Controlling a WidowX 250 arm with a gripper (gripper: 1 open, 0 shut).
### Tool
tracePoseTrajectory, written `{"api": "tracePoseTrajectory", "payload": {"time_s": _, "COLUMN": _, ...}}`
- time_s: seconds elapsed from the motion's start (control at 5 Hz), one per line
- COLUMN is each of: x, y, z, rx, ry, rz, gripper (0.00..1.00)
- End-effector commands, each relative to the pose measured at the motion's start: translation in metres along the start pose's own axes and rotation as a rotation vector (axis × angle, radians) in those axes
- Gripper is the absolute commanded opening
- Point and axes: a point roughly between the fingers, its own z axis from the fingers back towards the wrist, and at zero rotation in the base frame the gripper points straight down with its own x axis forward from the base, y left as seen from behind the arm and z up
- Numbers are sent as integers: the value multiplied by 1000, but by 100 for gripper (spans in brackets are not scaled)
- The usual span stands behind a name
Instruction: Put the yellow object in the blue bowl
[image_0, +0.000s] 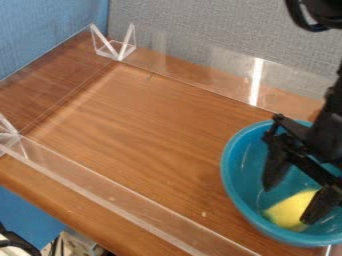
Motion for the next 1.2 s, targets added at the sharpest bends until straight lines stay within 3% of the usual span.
{"api": "tracePoseTrajectory", "payload": {"time_s": 0.0, "x": -3, "y": 4, "z": 16, "rx": 2, "ry": -87, "rz": -30, "gripper": 100}}
{"api": "tracePoseTrajectory", "payload": {"time_s": 0.2, "x": -18, "y": 15, "z": 45, "rx": -8, "ry": -117, "rz": 41, "gripper": 100}}
{"api": "tracePoseTrajectory", "payload": {"time_s": 0.4, "x": -42, "y": 33, "z": 76, "rx": 2, "ry": -152, "rz": 124, "gripper": 100}}
{"api": "tracePoseTrajectory", "payload": {"time_s": 0.6, "x": -49, "y": 34, "z": 88, "rx": 5, "ry": -184, "rz": 143, "gripper": 100}}
{"api": "tracePoseTrajectory", "payload": {"time_s": 1.0, "x": -49, "y": 24, "z": 89, "rx": 26, "ry": -246, "rz": 134, "gripper": 100}}
